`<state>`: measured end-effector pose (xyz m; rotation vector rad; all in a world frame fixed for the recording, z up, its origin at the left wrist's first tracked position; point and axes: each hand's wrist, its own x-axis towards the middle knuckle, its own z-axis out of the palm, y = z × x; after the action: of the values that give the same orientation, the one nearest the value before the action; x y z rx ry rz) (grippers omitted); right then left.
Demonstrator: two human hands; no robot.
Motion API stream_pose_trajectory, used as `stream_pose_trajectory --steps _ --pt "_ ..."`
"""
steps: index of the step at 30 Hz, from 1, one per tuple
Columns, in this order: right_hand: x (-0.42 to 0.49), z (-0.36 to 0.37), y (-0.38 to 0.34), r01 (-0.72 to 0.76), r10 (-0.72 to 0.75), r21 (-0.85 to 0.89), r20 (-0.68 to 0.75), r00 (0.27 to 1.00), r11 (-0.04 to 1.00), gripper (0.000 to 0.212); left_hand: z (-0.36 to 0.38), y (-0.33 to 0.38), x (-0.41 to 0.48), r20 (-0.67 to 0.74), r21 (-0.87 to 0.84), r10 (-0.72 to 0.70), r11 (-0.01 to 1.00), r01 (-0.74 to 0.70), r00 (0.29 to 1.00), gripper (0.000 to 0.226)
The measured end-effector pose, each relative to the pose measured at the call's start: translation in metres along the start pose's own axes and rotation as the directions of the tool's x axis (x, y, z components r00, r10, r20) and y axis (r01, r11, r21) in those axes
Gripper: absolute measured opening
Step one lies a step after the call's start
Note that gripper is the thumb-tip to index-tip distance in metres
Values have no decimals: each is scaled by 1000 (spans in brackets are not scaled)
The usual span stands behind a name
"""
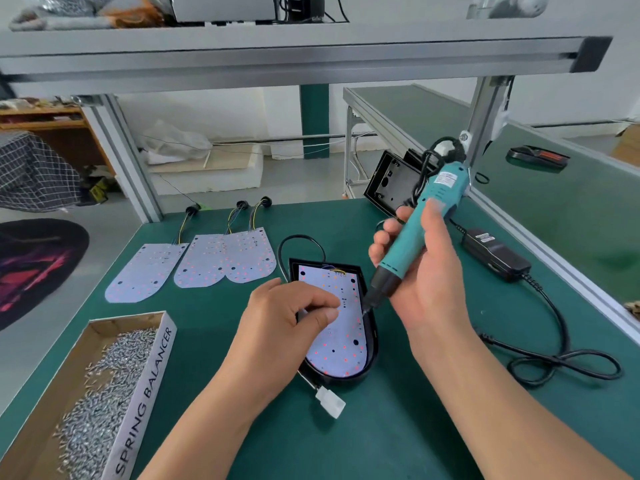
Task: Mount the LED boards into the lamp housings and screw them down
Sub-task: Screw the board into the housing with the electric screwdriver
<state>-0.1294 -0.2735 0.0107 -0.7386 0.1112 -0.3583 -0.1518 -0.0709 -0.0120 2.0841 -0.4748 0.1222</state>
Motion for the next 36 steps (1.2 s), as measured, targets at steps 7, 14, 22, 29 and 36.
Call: stream_pose_trajectory --steps 7,14,22,29,36 --pt "-13 5 -10 5 -26 143 148 989 990 45 11 5 -6 16 82 44 996 -45 999 15" --pt "-19 5 -9 65 -84 127 155 984 990 33 15 9 -10 60 40 25 999 -27 998 18" --pt "-23 5 -7 110 -127 104 165 978 988 34 15 11 -9 51 81 15 997 -19 999 21" --pt "-26 7 -5 115 -131 98 183 974 989 35 17 9 -10 57 115 83 989 -89 995 25" --pt "-27 8 -4 128 -141 78 189 972 989 34 17 7 -11 41 139 59 988 -64 997 18"
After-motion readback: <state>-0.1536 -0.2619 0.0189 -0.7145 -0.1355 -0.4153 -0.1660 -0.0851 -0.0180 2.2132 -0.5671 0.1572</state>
